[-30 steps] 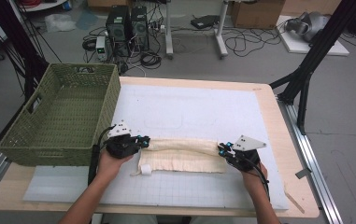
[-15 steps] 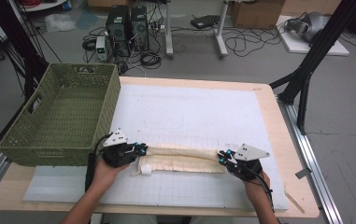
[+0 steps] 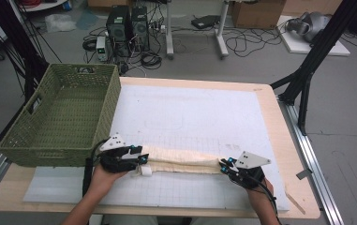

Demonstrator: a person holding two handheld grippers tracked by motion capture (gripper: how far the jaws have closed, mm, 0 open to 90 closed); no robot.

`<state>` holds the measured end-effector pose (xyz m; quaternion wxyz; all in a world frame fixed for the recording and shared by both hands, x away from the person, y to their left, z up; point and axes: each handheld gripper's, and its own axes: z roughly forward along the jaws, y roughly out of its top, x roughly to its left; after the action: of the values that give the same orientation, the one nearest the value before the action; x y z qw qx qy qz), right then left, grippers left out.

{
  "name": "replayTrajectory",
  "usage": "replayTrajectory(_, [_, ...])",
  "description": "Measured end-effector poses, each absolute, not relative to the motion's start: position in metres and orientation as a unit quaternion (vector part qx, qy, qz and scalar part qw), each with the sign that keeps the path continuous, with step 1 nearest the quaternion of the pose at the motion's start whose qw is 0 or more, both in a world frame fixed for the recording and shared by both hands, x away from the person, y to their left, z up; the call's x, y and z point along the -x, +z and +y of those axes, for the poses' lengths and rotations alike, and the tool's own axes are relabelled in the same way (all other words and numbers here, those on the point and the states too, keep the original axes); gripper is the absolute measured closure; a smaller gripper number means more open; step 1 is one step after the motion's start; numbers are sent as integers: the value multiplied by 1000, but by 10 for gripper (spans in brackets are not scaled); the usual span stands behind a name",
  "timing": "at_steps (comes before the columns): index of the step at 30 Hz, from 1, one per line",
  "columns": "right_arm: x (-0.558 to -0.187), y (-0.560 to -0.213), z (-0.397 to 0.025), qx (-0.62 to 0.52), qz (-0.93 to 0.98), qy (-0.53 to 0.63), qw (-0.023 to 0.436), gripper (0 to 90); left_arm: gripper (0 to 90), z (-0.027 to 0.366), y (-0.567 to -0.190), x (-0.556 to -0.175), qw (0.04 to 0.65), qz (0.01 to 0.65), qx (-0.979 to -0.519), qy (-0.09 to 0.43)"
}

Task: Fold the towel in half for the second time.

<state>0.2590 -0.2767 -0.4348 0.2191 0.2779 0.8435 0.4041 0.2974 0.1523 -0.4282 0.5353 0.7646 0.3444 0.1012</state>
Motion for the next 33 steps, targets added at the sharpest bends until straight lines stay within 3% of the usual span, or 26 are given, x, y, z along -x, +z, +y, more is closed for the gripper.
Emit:
replayTrajectory(4, [-258,-434,-277,-275,847,400,217,811,477,153,-415,-302,562,342,-746,104])
replayTrajectory(12, [-255,-434,-281,-264,855,396,204,822,566,134,-424,-317,532,335,-773,84])
replayTrajectory(17, [-254,-434,-284,-271,853,401,195,720,608,124,-434,-310,499,316,-804,76])
replayTrajectory(25, [-250,-420,-299,-320,809,422,254,488,639,124,-443,-303,469,313,-822,76])
replayTrajectory(33, [-261,-411,-274,-349,788,428,272,507,644,125,-443,-297,463,308,-828,67])
